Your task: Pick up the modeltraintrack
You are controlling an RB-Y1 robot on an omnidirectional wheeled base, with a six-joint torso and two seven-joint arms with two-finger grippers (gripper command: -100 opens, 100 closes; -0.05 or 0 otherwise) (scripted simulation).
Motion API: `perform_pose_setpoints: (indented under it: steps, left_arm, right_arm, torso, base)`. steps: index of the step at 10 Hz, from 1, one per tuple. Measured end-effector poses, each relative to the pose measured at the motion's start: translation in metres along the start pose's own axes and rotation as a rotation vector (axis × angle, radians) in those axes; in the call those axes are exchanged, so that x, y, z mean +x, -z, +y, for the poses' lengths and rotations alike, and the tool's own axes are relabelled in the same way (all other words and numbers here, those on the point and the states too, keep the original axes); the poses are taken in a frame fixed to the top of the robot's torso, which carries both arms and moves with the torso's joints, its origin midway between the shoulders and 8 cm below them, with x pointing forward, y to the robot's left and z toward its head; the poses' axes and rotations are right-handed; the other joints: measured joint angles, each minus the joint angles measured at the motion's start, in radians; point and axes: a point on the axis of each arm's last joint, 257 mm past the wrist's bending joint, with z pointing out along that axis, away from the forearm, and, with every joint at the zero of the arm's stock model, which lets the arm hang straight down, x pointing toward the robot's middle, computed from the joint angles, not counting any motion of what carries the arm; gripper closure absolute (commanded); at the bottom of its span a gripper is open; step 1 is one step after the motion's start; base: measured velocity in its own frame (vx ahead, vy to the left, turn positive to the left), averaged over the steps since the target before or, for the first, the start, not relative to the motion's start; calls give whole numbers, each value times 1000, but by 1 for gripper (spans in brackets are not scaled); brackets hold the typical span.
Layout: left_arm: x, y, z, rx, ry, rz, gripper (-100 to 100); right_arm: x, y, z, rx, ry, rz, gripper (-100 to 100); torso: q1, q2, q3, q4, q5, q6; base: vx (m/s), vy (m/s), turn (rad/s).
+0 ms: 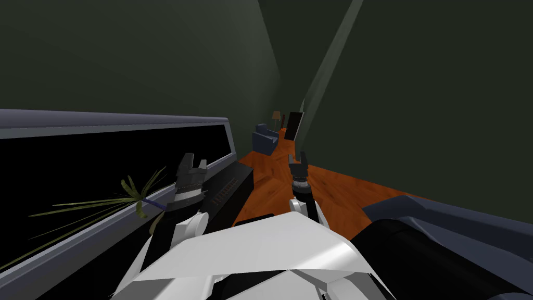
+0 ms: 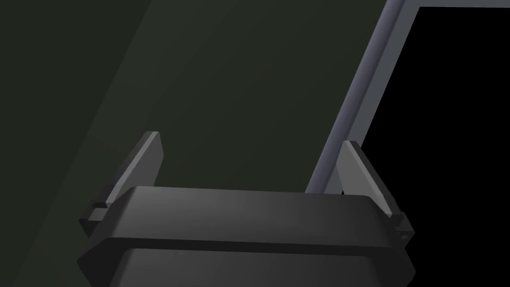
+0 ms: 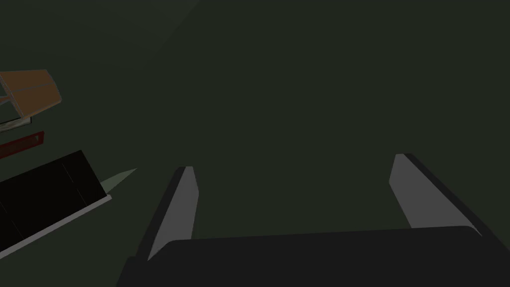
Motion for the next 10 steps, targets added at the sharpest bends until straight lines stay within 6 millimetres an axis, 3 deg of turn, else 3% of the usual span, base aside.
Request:
perform_pose_setpoints:
  steps: [2,5,10]
  left_arm:
    - [3,1,11,-21,-4,33,-100]
    - [10,6,42,-92,9,84,-100]
    - [15,19,113,-251,54,128,-100]
  right_arm:
    - [0,0,0,0,0,0,0]
    - [0,0,0,0,0,0,0]
    - [0,0,0,0,0,0,0]
  torso:
    - [-1,-1,-1,0,0,0]
    - [-2,-3,-2,-1,0,0]
    - [-2,-3,-2,-1,0,0]
  base:
    - [19,-20,7]
    - [40,-32,11]
    - [46,-36,12]
